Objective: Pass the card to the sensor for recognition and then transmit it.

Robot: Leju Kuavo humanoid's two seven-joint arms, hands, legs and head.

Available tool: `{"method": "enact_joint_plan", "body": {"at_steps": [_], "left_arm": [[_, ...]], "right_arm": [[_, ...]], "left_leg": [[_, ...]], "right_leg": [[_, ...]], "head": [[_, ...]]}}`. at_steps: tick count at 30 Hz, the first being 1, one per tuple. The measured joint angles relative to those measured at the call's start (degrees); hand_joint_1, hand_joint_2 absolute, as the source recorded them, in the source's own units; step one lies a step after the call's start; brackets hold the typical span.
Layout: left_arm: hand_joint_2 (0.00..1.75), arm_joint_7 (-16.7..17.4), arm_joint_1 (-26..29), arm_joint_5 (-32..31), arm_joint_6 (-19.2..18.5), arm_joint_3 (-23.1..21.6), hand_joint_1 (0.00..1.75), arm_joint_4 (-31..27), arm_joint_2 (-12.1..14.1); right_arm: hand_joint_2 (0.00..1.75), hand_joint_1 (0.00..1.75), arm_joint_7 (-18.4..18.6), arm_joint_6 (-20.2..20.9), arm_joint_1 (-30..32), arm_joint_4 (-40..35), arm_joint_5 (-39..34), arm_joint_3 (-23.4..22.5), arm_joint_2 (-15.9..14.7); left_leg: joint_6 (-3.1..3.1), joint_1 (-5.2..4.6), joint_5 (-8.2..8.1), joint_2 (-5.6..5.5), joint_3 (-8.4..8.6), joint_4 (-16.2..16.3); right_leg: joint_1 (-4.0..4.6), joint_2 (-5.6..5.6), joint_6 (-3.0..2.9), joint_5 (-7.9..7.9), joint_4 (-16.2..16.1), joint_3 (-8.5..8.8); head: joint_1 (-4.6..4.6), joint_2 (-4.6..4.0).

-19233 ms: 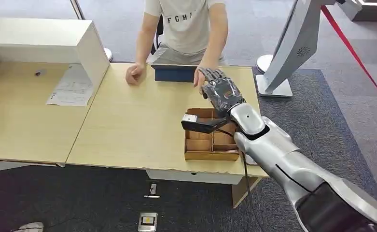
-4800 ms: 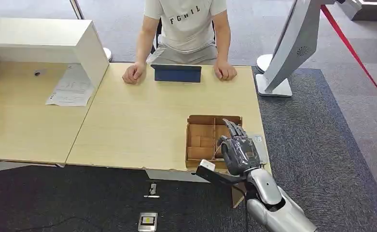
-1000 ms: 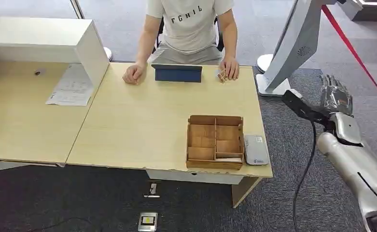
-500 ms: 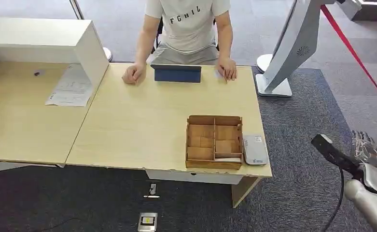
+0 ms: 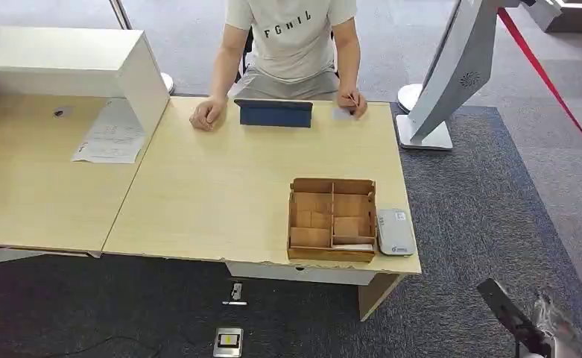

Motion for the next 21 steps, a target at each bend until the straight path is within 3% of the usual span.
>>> {"method": "enact_joint_plan", "body": {"at_steps": [9,15,21], "left_arm": [[0.0,-1.4,-0.6,0.0,-4.0,0.0,0.0,0.0,0.1],[0.0,-1.1,-0.7,0.0,-4.1,0.0,0.0,0.0,0.2],[0.0,-1.5,-0.7,0.0,-3.6,0.0,0.0,0.0,0.3]], "right_arm": [[0.0,0.0,-2.5,0.3,8.8,3.1,-6.1,-4.4,8.6],[0.0,0.0,-2.9,0.3,10.4,4.6,-7.0,-6.1,14.2],[0.0,0.0,-2.8,0.3,10.8,5.6,-6.4,-6.6,17.1]], "left_leg": [[-0.02,0.02,-0.01,0.11,0.05,0.0],[-0.02,0.02,0.0,0.24,0.1,0.0],[-0.02,0.02,0.0,0.33,0.1,0.0]], "right_leg": [[0.07,0.03,-0.06,-0.04,0.0,0.01],[0.06,0.04,-0.07,-0.05,0.0,0.02],[0.02,0.06,-0.07,-0.04,0.0,0.02]], "head": [[0.02,0.0],[0.02,0.0],[0.02,0.0]]}}
